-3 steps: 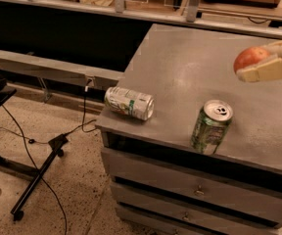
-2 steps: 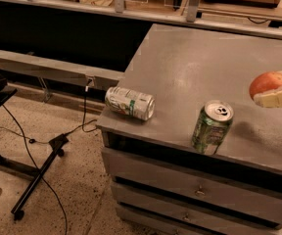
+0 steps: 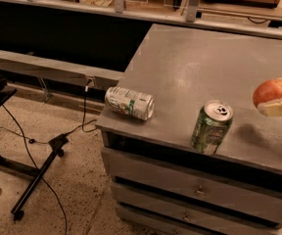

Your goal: Move apple near green can

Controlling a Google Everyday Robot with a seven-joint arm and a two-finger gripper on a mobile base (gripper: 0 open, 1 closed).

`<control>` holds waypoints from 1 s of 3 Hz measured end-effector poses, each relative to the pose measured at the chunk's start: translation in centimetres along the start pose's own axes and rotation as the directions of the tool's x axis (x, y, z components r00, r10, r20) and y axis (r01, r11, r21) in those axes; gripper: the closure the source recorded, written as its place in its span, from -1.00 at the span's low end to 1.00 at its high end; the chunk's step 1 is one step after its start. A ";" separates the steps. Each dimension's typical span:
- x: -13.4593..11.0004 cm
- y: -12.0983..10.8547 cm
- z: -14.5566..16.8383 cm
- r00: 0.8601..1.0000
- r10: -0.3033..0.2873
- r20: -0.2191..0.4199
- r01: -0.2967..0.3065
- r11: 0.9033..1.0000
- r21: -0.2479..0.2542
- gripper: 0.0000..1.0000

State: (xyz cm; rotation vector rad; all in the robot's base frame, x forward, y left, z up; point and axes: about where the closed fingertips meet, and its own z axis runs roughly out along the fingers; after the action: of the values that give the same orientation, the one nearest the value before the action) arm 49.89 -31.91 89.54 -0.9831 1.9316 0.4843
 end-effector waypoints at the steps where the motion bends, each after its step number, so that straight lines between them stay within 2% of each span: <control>1: 1.9 3.4 -2.3 0.996 -0.079 -0.047 0.078 0.997 -0.014 1.00; 2: 3.1 6.4 -4.3 0.989 -0.125 -0.079 0.122 0.992 -0.035 1.00; 3: 3.3 6.7 -4.6 0.988 -0.131 -0.083 0.128 0.991 -0.036 1.00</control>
Offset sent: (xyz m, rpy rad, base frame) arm -0.1345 -0.0063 -0.0072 -0.1807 -0.0198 0.1286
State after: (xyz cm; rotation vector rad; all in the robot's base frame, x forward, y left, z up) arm 41.13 -32.29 88.82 -1.1573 1.9258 0.4039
